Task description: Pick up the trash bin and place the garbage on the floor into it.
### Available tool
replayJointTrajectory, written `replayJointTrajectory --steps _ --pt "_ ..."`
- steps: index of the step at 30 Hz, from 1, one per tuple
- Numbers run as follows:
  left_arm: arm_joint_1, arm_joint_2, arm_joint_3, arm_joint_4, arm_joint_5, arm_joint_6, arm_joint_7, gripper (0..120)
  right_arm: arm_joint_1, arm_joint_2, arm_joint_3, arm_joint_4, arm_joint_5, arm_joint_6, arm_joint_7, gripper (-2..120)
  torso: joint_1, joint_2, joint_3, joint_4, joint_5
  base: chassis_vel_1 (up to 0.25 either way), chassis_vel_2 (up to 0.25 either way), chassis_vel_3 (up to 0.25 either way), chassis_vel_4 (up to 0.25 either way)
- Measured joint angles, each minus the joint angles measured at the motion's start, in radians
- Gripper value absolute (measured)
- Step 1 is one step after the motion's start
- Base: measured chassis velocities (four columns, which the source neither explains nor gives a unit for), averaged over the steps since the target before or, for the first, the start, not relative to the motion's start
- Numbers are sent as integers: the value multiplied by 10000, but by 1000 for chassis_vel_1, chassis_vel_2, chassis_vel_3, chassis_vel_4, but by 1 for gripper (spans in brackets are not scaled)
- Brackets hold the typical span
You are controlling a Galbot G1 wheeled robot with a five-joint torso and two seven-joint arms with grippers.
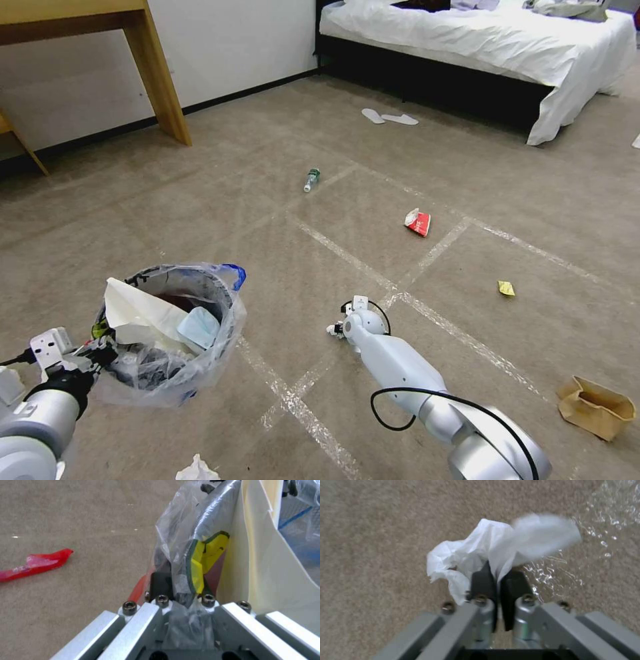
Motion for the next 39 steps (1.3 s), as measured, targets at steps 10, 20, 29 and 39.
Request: replayJointTrajectory --steps 10,20,29,39 --pt "-92 -35 50 183 55 0 5 0 -279 -539 -173 1082 194 -41 221 0 0 0 -2 -3 -3 0 0 0 0" --pt "-187 57 89 258 53 38 -16 0 -783 -1626 -222 4053 652 806 -45 0 0 0 -2 -5 -3 0 0 0 0" --pt "-339 45 254 308 24 116 -62 0 -987 -3376 55 8623 1177 2443 -953 0 -1 0 -3 -5 -3 0 0 0 0" --pt "-431 -1 421 367 -8 180 -86 0 273 -5170 -711 13757 3098 3745 -2011 0 -2 0 -4 -6 -5 0 0 0 0"
